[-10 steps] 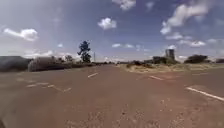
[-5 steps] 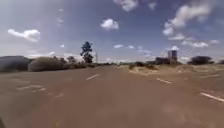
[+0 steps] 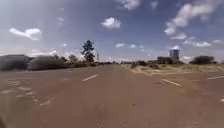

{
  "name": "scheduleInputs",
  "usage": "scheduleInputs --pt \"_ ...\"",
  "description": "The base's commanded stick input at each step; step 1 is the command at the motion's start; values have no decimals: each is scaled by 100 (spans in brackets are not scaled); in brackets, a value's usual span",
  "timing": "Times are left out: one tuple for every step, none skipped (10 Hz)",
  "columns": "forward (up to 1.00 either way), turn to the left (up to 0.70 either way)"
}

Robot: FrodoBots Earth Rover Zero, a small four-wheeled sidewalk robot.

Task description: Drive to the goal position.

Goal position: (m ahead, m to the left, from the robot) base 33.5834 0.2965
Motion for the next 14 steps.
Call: scheduleInputs --pt "100 1" --pt "100 1" --pt "100 1" --pt "100 1" --pt "100 1" --pt "100 1" --pt "100 1" --pt "100 1" --pt "100 1" --pt "100 1" --pt "100 0" --pt "100 -3" --pt "100 -11" --pt "100 -27"
